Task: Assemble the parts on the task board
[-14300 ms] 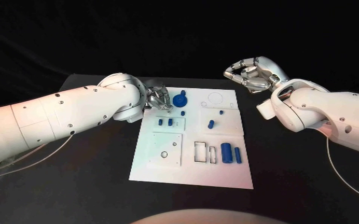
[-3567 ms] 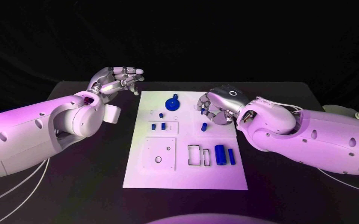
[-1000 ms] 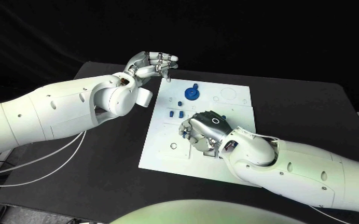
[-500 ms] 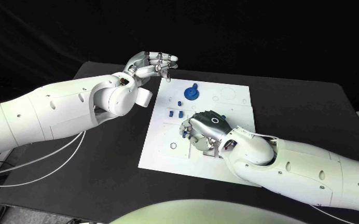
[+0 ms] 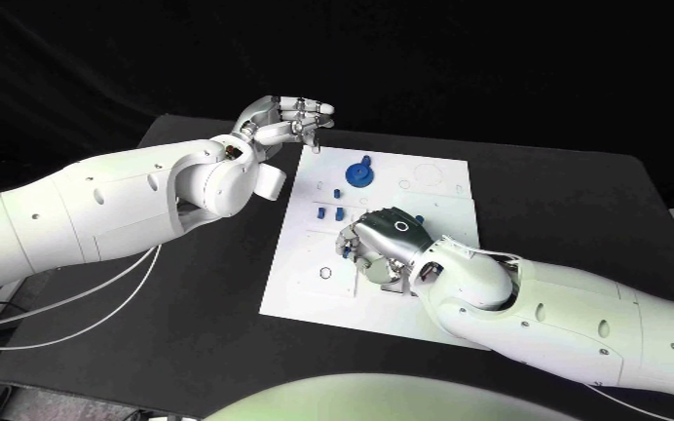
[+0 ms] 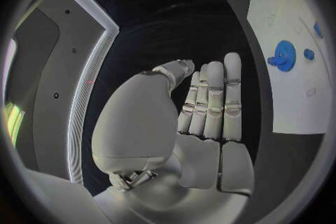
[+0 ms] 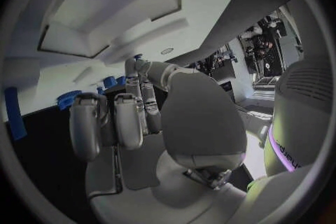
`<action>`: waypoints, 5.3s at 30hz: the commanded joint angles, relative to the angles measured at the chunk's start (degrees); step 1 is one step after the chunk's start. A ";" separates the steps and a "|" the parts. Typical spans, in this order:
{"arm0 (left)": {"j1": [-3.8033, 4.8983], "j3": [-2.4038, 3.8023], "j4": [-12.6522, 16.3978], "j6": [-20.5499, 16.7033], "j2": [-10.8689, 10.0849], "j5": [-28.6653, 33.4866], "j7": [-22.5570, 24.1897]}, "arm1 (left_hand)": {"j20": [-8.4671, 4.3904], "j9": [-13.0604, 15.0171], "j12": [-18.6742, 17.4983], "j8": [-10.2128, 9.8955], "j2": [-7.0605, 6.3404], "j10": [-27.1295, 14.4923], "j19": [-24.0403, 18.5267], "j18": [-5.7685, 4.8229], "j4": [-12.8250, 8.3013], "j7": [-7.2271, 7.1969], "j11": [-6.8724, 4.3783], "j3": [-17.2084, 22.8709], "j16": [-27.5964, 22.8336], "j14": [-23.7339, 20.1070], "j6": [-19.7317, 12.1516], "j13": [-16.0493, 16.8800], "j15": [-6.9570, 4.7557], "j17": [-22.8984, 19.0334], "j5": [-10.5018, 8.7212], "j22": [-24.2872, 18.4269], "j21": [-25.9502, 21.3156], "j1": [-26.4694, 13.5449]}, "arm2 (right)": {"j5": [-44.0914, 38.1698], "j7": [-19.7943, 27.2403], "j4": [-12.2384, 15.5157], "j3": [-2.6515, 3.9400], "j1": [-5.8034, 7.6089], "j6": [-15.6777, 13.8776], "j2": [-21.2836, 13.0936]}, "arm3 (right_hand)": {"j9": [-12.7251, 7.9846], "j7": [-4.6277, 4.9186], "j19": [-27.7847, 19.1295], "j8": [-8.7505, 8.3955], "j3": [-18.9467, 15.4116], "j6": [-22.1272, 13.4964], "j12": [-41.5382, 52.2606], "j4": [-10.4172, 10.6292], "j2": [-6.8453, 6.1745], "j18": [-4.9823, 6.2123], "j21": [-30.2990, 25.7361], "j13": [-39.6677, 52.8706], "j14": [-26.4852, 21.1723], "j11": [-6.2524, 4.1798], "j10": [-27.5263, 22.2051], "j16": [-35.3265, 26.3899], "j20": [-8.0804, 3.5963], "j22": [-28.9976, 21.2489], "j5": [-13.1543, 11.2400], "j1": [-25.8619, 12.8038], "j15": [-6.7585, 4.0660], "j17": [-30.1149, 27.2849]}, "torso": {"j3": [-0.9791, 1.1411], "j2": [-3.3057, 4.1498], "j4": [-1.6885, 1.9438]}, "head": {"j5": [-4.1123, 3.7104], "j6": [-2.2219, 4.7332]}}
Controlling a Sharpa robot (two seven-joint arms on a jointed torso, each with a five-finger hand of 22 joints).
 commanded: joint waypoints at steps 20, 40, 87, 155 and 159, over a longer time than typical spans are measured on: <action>0.08 0.06 -0.23 0.79 -0.01 0.26 -0.05 | 0.36 -0.09 0.38 -0.34 -0.12 -0.64 0.02 0.30 -0.16 0.05 0.10 0.01 0.35 -0.16 -0.58 0.07 0.18 -0.12 0.31 0.09 -0.27 0.02 | -0.60 -1.41 0.92 -0.14 -0.10 -1.50 -1.08 | -0.82 2.19 0.55 -4.05 -6.09 -6.78 -4.84 1.84 -3.88 0.64 -4.91 -1.83 1.98 1.00 -7.06 -1.36 1.51 9.49 0.36 -6.37 1.85 -2.53 | 0.05 -0.04 -0.04 | -0.18 0.24; 0.06 0.04 -0.36 1.32 -0.23 0.26 -0.41 | 0.37 -0.11 0.49 -0.35 -0.01 -0.81 0.01 0.31 -0.25 0.07 0.12 0.11 0.38 -0.19 -0.69 0.09 0.19 -0.16 0.31 0.11 -0.26 0.14 | 5.07 -2.79 7.57 1.13 4.41 1.13 -11.24 | -0.96 1.92 -0.01 -4.80 -7.03 -6.97 -3.20 1.72 -4.12 1.02 -6.66 -2.44 1.52 0.95 -8.48 -2.31 1.75 8.71 1.64 -5.16 1.79 -4.48 | -0.06 -0.21 -0.17 | -2.42 1.74; 0.04 -0.01 -0.65 2.11 -0.19 0.23 -0.96 | 0.42 -0.11 0.74 -0.27 0.06 -0.89 -0.02 0.31 -0.22 0.10 0.15 0.09 0.44 -0.23 -0.69 0.16 0.23 -0.21 0.26 0.13 -0.25 0.05 | 6.76 -2.77 1.95 0.78 7.13 7.49 -12.81 | -0.79 0.16 1.98 -5.05 -11.15 -0.32 3.94 7.50 1.14 0.30 -4.02 -6.87 1.83 -1.02 -4.07 -1.50 0.35 10.30 -2.26 1.65 0.19 -5.06 | -0.13 -0.35 -0.24 | -3.56 1.78; 0.04 -0.04 -1.74 2.49 1.47 0.25 -1.40 | 0.46 -0.11 1.10 -0.16 0.25 -1.08 -0.07 0.33 -0.23 0.09 0.15 0.18 0.52 -0.32 -0.71 0.25 0.25 -0.29 0.27 0.16 -0.25 0.04 | 5.84 -1.49 3.65 -0.49 1.69 8.40 1.37 | 0.95 0.25 2.42 -3.39 -8.60 -0.02 2.92 5.55 0.65 0.06 -2.91 -6.66 1.80 -1.22 -2.22 -1.53 -0.05 10.96 -2.06 0.91 -0.06 -5.58 | -0.20 -0.35 -0.28 | -0.73 0.28; 0.04 -0.04 -1.73 2.49 1.43 0.25 -1.46 | 0.46 -0.11 1.10 -0.16 0.25 -1.08 -0.07 0.33 -0.23 0.09 0.15 0.18 0.52 -0.32 -0.71 0.25 0.25 -0.29 0.27 0.16 -0.25 0.04 | 5.58 -1.57 3.55 -0.51 1.66 8.88 1.49 | 0.95 0.25 2.42 -3.39 -8.60 -0.02 2.92 5.55 0.65 0.06 -2.91 -6.66 1.80 -1.22 -2.22 -1.53 -0.05 10.96 -2.06 0.91 -0.06 -5.58 | -0.21 -0.35 -0.26 | -0.71 0.22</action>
